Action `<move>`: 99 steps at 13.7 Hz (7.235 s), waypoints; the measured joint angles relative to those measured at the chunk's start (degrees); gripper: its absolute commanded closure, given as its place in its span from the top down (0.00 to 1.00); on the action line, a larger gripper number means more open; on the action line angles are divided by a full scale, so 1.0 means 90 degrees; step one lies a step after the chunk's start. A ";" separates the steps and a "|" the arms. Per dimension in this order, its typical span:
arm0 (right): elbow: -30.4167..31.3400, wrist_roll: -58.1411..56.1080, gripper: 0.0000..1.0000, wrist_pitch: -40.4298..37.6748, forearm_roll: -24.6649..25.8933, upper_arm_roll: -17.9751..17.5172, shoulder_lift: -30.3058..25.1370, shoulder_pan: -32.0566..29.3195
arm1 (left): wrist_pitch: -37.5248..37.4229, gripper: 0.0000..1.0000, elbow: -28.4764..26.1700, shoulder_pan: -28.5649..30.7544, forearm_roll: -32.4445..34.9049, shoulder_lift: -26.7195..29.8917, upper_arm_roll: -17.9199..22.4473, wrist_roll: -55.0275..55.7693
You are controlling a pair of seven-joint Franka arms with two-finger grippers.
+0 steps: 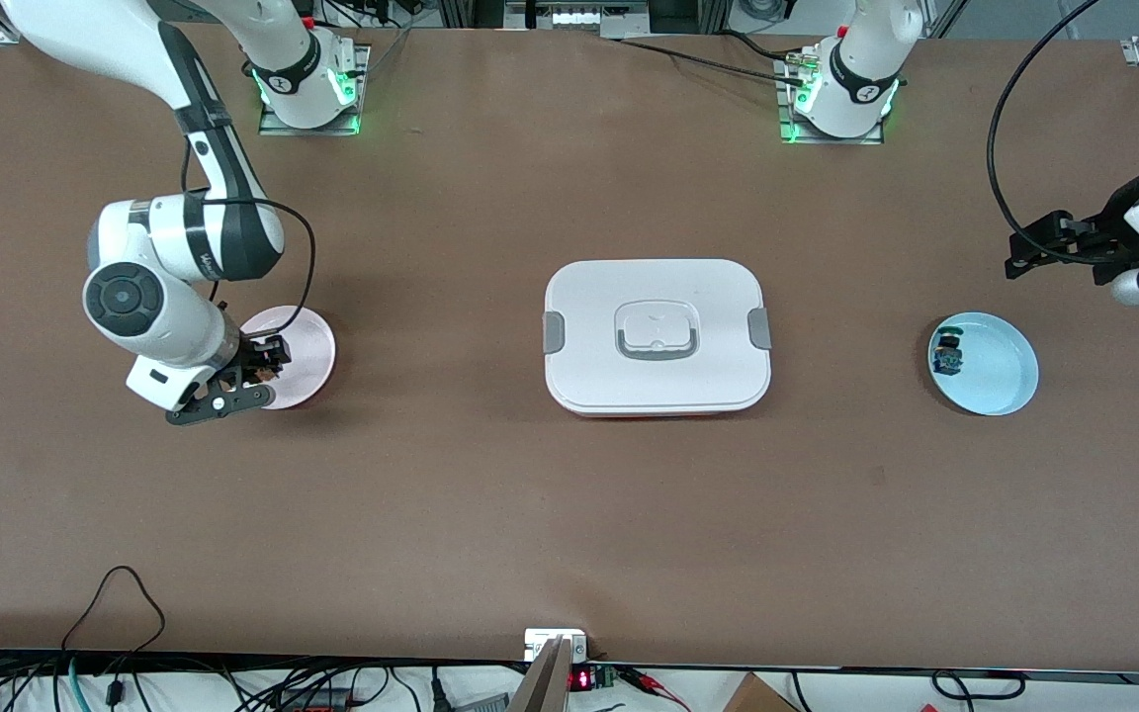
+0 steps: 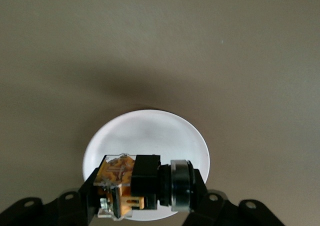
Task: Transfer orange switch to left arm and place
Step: 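Lift the switch over the box with the right gripper while the left gripper approaches, then grasp the orange switch with the left gripper from the right gripper, then open the right gripper and withdraw while the left gripper carries the switch, then lower the switch onto the blue plate with the left gripper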
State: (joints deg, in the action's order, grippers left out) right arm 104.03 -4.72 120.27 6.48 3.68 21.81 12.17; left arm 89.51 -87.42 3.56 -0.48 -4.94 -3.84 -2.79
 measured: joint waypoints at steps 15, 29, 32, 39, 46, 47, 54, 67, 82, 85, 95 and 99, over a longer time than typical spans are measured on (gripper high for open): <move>-0.1848 -0.3138 0.09 -0.0483 -0.4247 -0.0836 -0.0291 0.0367 | -0.1191 1.00 0.0232 0.0104 -0.1957 -0.0153 0.0025 0.0017; -0.1840 -0.9656 0.09 0.0686 -1.1106 -0.0864 0.0383 0.1974 | 0.0234 1.00 -0.0880 0.1291 -0.8394 -0.1271 -0.1629 0.0413; -0.1914 -0.9913 0.09 0.1078 -1.1638 -0.0865 0.0432 0.2253 | 0.1091 1.00 -0.1183 0.1248 -0.8447 -0.1167 -0.2297 0.0521; -0.2110 -0.9915 0.09 0.1141 -1.1987 -0.0863 0.0442 0.2417 | 0.1834 1.00 -0.1803 0.1249 -0.8636 -0.0520 -0.2903 0.1441; -0.2110 -0.9915 0.09 0.1141 -1.1997 -0.0863 0.0442 0.2432 | 0.2397 0.97 -0.1808 0.1238 -0.8810 -0.0530 -0.3301 0.1676; -0.2110 -0.9915 0.09 0.1141 -1.1997 -0.0863 0.0442 0.2444 | 0.2487 0.93 -0.1810 0.1228 -0.8861 -0.0551 -0.3353 0.1676; -0.2110 -0.9919 0.09 0.1141 -1.1997 -0.0842 0.0442 0.2487 | 0.2622 0.02 -0.1813 0.1165 -0.8870 -0.0624 -0.3406 0.1672; -0.2129 -0.9962 1.00 0.1268 -1.2170 -0.0784 0.0443 0.2608 | 0.2603 0.00 -0.1800 0.1275 -0.8871 -0.0629 -0.3365 0.1336; -0.1603 -0.9385 1.00 -0.2882 -1.0906 0.2148 0.0413 0.2316 | 0.0223 0.00 -0.1800 0.3400 -0.3069 -0.0665 -0.3258 0.0239; -0.1593 -0.8630 1.00 -0.3438 -0.9989 0.2313 0.0293 0.2112 | 0.0153 0.00 -0.1840 0.3843 -0.1118 -0.0769 -0.3249 -0.0049; -0.1681 -0.3971 1.00 -0.3472 -0.6293 0.2344 -0.0019 0.1926 | 0.2319 0.00 -0.1949 0.4875 0.2644 -0.3086 -0.3219 0.0115; -0.1876 -0.1677 1.00 -0.3499 -0.4592 0.2294 -0.0156 0.1955 | 0.2584 0.00 -0.1917 0.4873 0.3137 -0.3355 -0.3208 0.0514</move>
State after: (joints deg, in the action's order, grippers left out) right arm 87.15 -19.81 88.78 -34.85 24.33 20.41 29.76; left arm 112.76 -104.68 47.42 27.76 -35.13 -32.71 1.83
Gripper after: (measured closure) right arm 0.000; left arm 0.656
